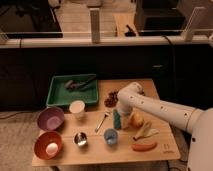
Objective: Wipe tray with sponge
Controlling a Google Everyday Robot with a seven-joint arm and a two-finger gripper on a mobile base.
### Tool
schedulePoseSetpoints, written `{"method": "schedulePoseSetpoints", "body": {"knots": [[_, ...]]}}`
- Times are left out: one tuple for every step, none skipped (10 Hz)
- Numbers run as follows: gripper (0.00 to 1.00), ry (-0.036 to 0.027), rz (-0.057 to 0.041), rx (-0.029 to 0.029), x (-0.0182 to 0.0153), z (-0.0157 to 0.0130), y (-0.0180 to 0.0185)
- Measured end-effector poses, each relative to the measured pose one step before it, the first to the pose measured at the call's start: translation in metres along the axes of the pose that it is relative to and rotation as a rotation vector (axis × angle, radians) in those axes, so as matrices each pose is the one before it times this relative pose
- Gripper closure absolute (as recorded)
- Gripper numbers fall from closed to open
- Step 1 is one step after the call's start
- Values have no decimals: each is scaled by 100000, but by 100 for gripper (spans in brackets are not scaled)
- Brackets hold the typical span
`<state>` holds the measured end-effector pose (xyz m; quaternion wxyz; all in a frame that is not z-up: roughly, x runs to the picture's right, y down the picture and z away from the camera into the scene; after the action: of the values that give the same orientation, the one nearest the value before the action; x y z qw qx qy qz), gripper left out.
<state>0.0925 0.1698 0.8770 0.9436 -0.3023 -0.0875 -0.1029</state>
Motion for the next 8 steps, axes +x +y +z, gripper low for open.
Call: {"method": "schedulePoseSetpoints", "body": {"knots": [[82, 1337, -761, 368, -447, -407, 5], [84, 1281, -806, 633, -589, -664, -127], [82, 592, -519, 243, -425, -550, 9], [73, 1095, -726, 582, -427, -927, -30], [69, 401, -644, 660, -511, -636, -86], [68, 1040, -1101, 830, -529, -887, -146], [68, 1045, -1382, 1144, -831, -1446, -270], [68, 610, -693, 758, -480, -938, -162]]}}
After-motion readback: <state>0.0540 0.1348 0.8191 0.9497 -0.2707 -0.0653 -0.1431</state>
